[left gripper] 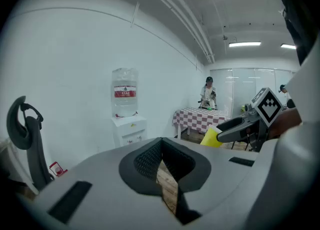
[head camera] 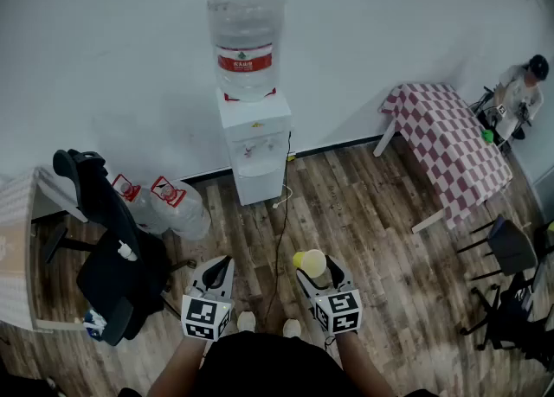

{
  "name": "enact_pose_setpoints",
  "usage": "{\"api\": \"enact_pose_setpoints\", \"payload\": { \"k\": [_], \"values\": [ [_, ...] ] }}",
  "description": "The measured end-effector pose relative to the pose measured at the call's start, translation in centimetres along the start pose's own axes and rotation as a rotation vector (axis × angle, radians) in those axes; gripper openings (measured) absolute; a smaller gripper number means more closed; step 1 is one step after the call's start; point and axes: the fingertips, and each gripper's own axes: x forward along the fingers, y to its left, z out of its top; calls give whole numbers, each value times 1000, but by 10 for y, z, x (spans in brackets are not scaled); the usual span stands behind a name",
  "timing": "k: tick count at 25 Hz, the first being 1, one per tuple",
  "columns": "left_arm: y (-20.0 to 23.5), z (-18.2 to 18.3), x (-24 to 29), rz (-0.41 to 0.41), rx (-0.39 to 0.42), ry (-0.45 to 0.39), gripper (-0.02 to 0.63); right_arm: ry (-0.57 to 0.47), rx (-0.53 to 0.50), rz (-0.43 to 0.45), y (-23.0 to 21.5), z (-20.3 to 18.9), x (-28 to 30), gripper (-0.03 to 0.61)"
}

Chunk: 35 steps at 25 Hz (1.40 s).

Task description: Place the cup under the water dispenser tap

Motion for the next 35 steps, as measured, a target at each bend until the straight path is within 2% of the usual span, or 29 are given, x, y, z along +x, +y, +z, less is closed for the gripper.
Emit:
{"api": "enact_pose_setpoints", "payload": {
  "k": [15,24,35],
  "values": [
    [9,-1,1,-28,-10,-19,14,-52,-14,-21,11,23,-2,337],
    [40,1,-2,-22,-23,-45,14,-77,-29,-64,17,40,4,336],
    [80,14,0,-57,-14,-95,14,-119,-63,-127,40,69,11,337]
  ]
}}
